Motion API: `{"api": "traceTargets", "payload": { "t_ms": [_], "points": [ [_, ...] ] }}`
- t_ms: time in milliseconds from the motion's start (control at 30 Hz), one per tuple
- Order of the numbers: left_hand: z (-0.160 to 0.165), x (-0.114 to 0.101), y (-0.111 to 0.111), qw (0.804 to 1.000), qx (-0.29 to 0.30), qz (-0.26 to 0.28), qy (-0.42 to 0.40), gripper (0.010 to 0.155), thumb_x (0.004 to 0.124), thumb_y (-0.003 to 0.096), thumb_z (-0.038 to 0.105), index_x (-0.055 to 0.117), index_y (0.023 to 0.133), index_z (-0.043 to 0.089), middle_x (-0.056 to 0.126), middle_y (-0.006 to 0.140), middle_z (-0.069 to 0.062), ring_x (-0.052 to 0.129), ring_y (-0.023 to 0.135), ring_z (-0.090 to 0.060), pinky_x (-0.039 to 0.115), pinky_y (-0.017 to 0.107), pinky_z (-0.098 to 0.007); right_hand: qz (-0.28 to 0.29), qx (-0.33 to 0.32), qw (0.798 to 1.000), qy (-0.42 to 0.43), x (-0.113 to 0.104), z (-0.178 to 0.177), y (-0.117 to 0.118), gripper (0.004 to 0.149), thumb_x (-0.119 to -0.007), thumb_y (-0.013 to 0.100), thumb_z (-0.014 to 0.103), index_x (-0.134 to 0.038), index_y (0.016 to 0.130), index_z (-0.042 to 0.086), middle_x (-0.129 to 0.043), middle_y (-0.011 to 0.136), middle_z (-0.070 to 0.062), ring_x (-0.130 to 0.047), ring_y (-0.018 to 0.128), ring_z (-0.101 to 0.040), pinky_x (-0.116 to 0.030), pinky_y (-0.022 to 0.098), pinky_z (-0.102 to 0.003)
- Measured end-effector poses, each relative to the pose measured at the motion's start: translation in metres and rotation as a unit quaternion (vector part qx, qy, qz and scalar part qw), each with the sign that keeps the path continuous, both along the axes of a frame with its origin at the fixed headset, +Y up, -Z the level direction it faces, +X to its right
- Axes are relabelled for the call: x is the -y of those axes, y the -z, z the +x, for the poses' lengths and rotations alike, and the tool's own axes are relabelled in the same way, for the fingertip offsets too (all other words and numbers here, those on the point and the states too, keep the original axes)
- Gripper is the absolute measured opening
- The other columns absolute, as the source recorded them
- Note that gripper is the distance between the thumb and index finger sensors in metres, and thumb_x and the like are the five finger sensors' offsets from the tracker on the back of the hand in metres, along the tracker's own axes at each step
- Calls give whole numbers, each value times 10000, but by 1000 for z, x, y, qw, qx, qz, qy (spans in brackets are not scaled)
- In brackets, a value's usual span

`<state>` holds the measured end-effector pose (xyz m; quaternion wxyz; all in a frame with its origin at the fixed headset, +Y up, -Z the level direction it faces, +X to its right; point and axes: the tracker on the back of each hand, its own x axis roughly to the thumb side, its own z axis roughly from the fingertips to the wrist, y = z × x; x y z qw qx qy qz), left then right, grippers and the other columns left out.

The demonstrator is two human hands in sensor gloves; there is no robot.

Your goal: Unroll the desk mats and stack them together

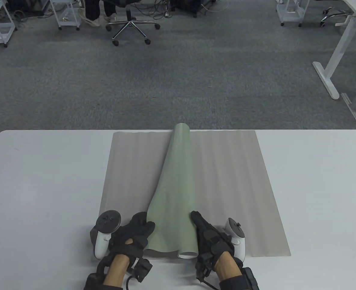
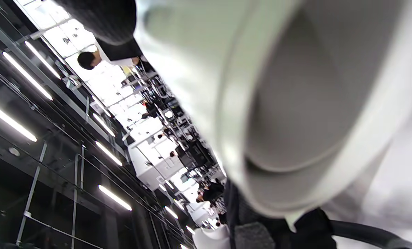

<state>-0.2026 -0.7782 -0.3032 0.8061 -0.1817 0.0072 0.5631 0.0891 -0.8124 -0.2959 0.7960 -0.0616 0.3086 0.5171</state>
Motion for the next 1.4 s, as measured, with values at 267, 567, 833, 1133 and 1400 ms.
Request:
{"api": "traceTargets", "payload": {
  "t_ms": [267, 567, 833, 1133, 1400],
  "points": [
    [-5, -1, 1, 1000, -5, 2, 14, 599, 747, 606, 252, 559, 1105, -22, 889, 762, -50, 1034, 408, -121, 936, 372, -409, 47, 38, 995, -78, -8, 8, 0, 878, -667, 616, 489, -213, 1153, -37, -659, 1068, -276, -909, 860, -366, -824, 599, -503],
    [-11, 5, 4, 1000, -6, -6, 21, 599, 747, 606, 250, 559, 1104, -24, 891, 762, -52, 1031, 404, -127, 931, 370, -411, 12, 35, 999, 7, -3, 13, 0, 931, -661, 606, 497, -217, 1113, -145, -526, 1057, -365, -824, 923, -574, -874, 592, -546],
    [-13, 6, 5, 1000, -7, -9, 11, 601, 749, 605, 247, 560, 1107, -23, 895, 759, -56, 1031, 401, -131, 930, 368, -415, 32, 38, 998, -32, -6, 15, -1, 882, -652, 610, 514, -262, 1142, -72, -696, 1060, -253, -961, 793, -324, -851, 551, -462],
    [-14, 9, 7, 1000, -8, -13, 7, 605, 746, 607, 248, 554, 1110, -28, 891, 762, -54, 1029, 405, -129, 929, 371, -413, 45, 72, 996, -5, -11, 25, -3, 895, -677, 614, 459, -177, 1133, -70, -577, 1108, -272, -765, 974, -569, -787, 616, -642],
    [-18, 9, 8, 1000, -4, -14, 21, 603, 749, 606, 244, 559, 1111, -24, 894, 758, -57, 1029, 404, -132, 929, 371, -417, 11, 16, 1000, 19, -1, 20, 0, 940, -623, 610, 526, -216, 1106, -160, -597, 1072, -413, -986, 813, -380, -903, 536, -462]
  ]
}}
